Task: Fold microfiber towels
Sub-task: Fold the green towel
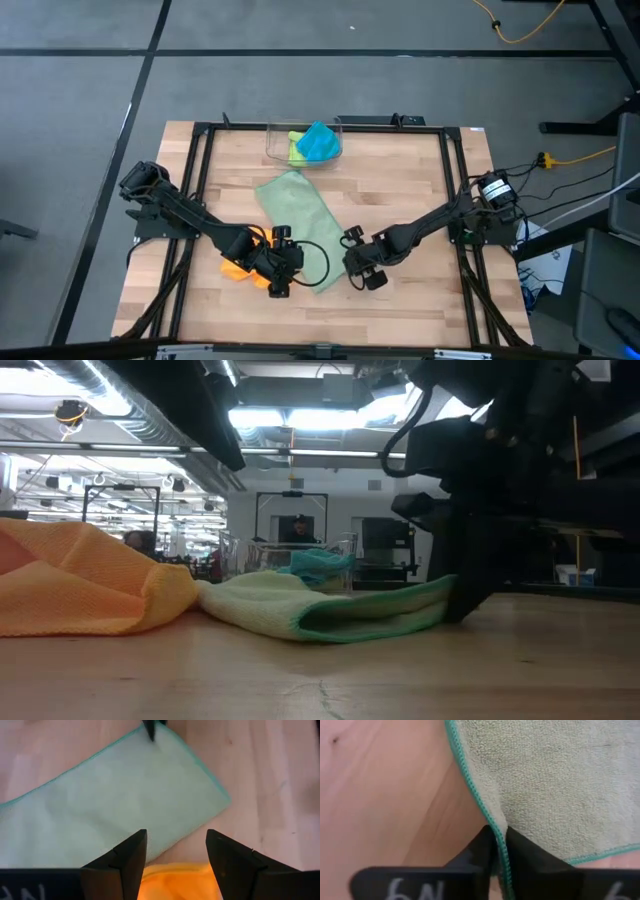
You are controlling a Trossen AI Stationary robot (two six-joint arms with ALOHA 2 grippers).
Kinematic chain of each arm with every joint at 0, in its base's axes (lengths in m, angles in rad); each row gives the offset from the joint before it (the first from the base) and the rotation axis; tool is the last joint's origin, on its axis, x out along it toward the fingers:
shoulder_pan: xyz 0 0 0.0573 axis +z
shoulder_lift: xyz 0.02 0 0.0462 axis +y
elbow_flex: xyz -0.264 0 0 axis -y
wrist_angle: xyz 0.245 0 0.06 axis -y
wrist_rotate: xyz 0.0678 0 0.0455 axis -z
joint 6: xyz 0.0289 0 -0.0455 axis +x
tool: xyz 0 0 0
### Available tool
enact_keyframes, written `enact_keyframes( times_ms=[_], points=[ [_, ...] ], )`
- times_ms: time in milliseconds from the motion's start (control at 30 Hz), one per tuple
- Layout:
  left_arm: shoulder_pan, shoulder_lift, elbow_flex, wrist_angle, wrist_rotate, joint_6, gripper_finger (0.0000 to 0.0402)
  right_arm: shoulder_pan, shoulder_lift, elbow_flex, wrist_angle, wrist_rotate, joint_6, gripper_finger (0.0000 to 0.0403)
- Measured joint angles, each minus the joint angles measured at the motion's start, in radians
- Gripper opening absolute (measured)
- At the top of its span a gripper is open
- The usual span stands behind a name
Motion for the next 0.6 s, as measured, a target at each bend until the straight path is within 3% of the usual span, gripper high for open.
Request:
enact_keyframes(
  times_ms=[167, 600],
  points=[
    [0.001, 0.091, -0.037, 0.199, 0.107, 0.107, 0.02, 0.004, 0.0, -0.002, 0.002, 0.012, 0.027, 0.0009],
    [-0.03, 0.273, -0.026, 0.355, 0.047, 0.265, 0.0214, 0.004, 0.0, -0.003, 0.013, 0.007, 0.053, 0.0011]
  ],
)
